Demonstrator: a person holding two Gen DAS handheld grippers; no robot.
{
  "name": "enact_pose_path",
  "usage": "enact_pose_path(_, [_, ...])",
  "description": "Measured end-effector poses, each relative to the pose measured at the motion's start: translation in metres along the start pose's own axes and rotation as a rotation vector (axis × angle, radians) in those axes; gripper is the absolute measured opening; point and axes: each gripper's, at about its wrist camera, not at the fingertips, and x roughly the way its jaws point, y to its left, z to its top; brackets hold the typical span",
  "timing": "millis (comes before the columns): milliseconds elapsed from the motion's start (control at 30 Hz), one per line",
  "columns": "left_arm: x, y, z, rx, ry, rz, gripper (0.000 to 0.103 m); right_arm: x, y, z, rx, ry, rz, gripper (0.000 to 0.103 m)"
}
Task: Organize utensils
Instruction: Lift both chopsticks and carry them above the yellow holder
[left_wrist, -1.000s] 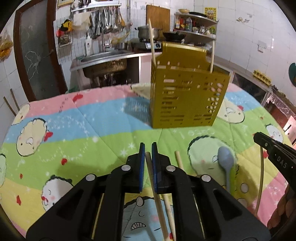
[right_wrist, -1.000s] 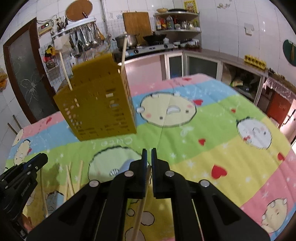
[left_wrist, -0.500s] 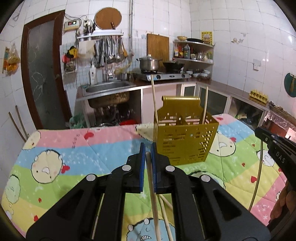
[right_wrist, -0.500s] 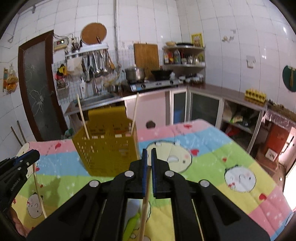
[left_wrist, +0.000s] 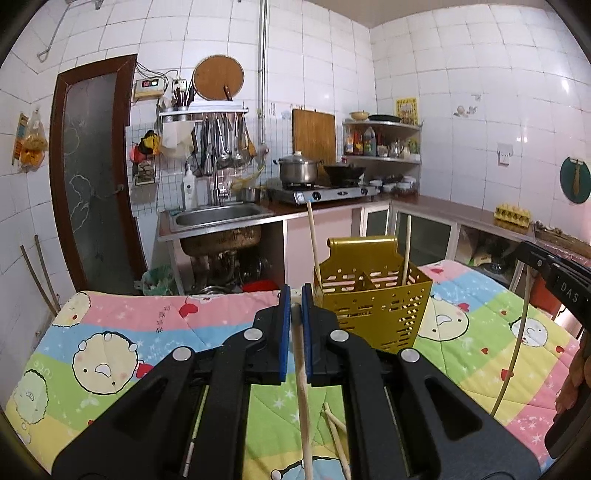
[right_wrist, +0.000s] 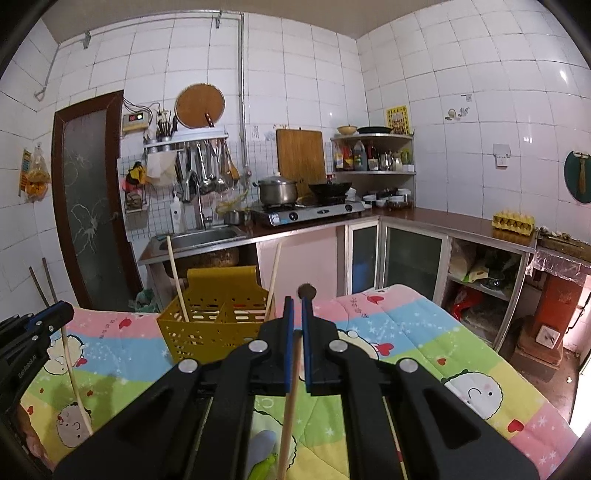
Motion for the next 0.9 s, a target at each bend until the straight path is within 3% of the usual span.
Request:
enact_pose_path(533, [-0.009, -0.004, 0.014, -0.045, -0.036, 0.051, 0.004, -0.014, 0.003, 0.015, -0.008, -0.079, -0.026, 0.004])
enact_pose_path(700, [-0.007, -0.009, 0.042, -0.057, -0.065, 0.050, 0.004, -0.007, 0.008, 0.035, -0.016, -0.104, -0.032, 0.004])
enact_pose_path(900, [-0.005, -0.014, 0.101, -0.078, -0.158, 0.037, 0.004, 0.006, 0.021, 0.079, -0.025, -0.155, -0.026, 0.004])
